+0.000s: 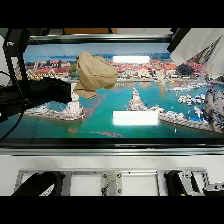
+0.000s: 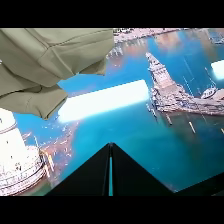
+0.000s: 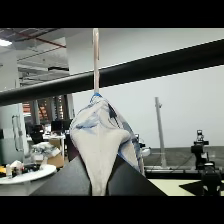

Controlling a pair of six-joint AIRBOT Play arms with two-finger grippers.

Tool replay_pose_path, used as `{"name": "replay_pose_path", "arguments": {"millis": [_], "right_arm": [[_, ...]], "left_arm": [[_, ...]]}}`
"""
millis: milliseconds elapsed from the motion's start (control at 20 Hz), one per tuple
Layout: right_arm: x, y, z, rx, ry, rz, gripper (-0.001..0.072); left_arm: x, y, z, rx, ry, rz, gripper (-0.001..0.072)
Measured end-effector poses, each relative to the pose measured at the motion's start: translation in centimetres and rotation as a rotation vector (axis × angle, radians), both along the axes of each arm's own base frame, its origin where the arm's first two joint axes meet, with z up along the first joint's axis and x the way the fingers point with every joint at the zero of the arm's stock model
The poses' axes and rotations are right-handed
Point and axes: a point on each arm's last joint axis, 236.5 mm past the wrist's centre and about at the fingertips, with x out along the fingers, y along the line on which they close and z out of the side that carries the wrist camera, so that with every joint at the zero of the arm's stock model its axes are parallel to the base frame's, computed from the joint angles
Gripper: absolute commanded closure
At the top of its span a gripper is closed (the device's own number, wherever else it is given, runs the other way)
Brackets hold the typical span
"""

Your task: Fold the clothes and pants, and hang the long-sleeved shirts on hangers.

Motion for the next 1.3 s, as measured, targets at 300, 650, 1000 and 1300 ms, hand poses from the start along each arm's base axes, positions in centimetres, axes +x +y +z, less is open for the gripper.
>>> {"name": "replay_pose_path", "arguments": {"millis": [300,650,1000,1300], "right_arm": [[0.4,-1.5,-2.0,0.038,0.034,-0.012,0.0698],[1.9,-1.1,-2.5,0.032,0.074,0.043,0.0678],[3.5,0.6,-2.0,-0.001,0.110,0.116,0.0201],[4.8,5.5,0.2,-0.093,0.149,0.200,0.0206]], "left_arm": [[0.1,-0.1,0.2,-0.009,-0.005,0.004,0.0691],[0.5,-0.3,0.9,-0.030,-0.036,0.004,0.0692],[0.7,-0.4,1.2,-0.036,-0.048,0.005,0.0691],[0.7,-0.4,1.2,-0.035,-0.050,0.006,0.0692]]}}
